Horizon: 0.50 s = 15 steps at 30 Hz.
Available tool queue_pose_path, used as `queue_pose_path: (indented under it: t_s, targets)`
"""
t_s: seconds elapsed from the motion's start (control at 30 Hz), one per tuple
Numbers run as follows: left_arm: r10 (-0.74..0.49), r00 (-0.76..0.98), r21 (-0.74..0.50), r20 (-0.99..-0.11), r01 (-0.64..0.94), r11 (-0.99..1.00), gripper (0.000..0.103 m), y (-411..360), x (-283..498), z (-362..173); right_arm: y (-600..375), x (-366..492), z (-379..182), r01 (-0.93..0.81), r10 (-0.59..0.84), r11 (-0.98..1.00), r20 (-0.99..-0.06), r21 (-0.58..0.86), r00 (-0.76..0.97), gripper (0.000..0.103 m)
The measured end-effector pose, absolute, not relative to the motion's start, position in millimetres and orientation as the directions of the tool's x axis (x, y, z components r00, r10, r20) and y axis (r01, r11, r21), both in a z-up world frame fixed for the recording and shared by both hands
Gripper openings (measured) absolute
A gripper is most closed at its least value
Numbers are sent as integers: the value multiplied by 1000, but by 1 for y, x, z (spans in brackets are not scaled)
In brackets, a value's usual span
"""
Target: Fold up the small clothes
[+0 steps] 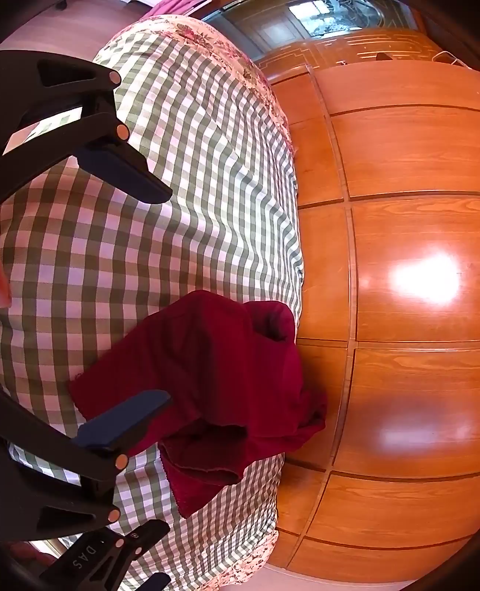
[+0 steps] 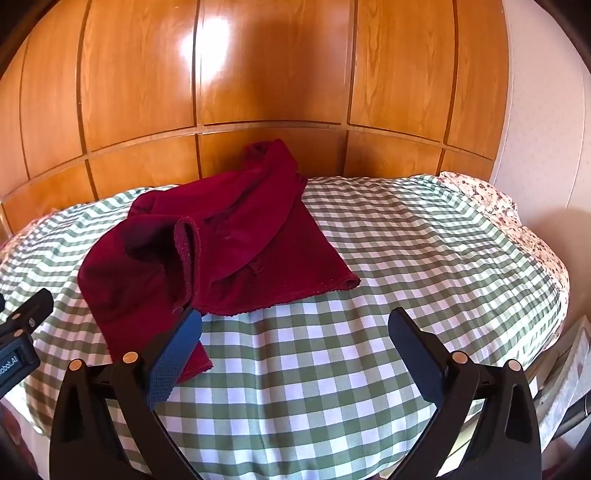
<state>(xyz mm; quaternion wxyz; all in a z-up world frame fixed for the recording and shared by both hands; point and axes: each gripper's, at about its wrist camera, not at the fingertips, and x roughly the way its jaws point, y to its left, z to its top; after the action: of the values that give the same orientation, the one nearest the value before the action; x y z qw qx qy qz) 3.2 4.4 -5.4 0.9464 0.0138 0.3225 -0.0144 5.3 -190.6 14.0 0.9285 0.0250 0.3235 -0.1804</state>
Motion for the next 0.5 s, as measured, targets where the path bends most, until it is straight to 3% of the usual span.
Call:
queue_pose_path:
  t_s: [0.5]
  targets:
    - [-13, 779, 16, -627, 30, 999, 100, 5, 7, -9, -191, 6, 9, 345, -308, 937, -615, -62, 726, 100]
